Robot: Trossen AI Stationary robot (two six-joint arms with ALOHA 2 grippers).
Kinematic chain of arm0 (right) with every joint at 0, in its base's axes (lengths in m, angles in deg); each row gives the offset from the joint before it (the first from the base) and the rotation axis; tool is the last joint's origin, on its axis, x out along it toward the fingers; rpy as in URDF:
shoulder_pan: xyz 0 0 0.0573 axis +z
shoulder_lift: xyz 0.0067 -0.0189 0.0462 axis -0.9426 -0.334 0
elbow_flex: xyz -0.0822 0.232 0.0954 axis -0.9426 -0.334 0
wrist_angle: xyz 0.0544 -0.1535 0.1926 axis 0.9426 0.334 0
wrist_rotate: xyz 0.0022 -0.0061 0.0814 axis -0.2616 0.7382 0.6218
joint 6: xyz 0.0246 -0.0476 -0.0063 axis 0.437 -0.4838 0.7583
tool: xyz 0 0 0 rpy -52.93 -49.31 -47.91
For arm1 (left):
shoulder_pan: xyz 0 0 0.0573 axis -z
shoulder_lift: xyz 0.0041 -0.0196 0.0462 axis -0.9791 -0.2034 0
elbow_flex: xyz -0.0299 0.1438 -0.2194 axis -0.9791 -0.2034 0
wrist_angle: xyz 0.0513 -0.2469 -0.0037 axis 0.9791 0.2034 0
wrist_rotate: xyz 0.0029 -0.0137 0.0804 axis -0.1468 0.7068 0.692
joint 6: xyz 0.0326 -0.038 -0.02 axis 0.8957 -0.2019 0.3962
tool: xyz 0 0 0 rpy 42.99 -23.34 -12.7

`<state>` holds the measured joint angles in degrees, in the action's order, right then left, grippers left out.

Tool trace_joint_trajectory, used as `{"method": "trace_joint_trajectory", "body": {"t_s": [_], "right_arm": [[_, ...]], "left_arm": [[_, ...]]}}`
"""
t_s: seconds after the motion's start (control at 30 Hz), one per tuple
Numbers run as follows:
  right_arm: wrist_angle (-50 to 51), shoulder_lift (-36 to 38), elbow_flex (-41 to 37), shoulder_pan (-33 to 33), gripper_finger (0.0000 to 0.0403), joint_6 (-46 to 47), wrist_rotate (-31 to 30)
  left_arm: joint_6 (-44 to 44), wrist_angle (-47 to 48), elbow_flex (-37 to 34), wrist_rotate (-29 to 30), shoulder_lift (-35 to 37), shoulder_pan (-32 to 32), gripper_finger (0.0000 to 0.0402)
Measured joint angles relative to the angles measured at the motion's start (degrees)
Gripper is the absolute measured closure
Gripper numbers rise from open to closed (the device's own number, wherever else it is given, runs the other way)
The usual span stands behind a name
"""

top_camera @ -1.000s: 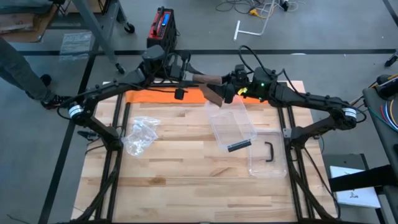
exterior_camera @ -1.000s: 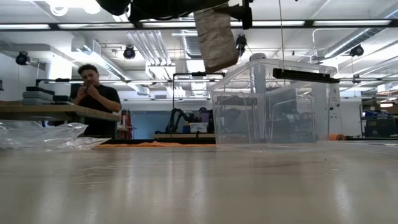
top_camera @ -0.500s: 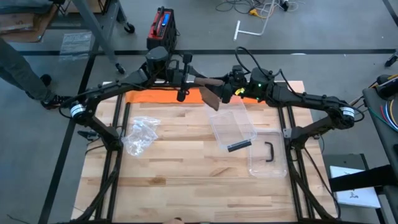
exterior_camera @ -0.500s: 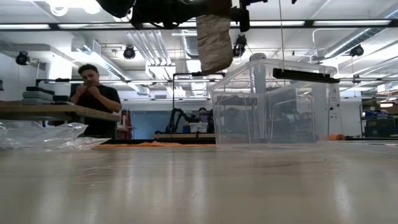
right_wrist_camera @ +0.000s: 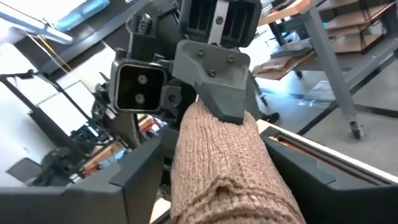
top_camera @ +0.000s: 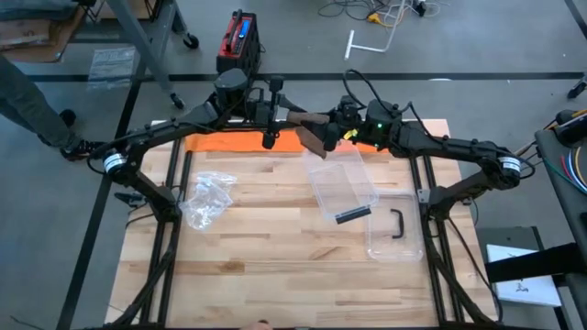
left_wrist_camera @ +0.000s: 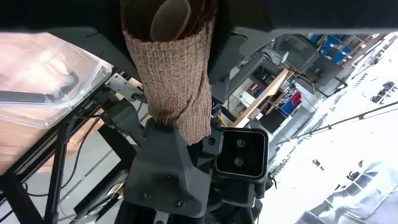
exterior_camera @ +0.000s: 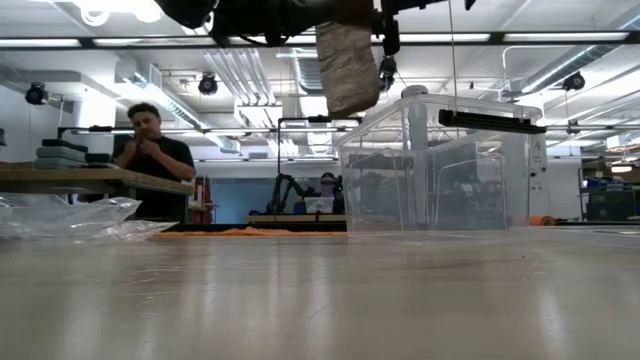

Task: Roll bandage
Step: Roll the brown bandage

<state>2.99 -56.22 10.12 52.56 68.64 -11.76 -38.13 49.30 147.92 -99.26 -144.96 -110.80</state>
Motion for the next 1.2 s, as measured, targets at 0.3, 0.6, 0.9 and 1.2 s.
{"method": "trace_joint_trajectory", "body": {"t_s": [0.3,0.6,0.9,1.2], "right_arm": [[-0.47,0.01,0.02,0.02,0.0258,-6.71,-1.61],[0.72,0.04,0.04,0.11,0.027,-17.73,-3.85],[0.52,0.02,0.02,0.97,0.0279,-23.8,-5.74],[0.29,0.04,0.0,3.04,0.0279,-23.53,-8.41]], "left_arm": [[-19.33,-1.23,0.0,0.17,0.35,-0.64,0.0228],[-37.78,2.23,0.0,-0.98,0.57,-1.74,0.0158],[-49.65,0.06,0.01,-9.56,-0.12,-2.54,0.0141],[-51.56,-3.42,0.02,-11.36,-2.02,-3.21,0.0204]]}}
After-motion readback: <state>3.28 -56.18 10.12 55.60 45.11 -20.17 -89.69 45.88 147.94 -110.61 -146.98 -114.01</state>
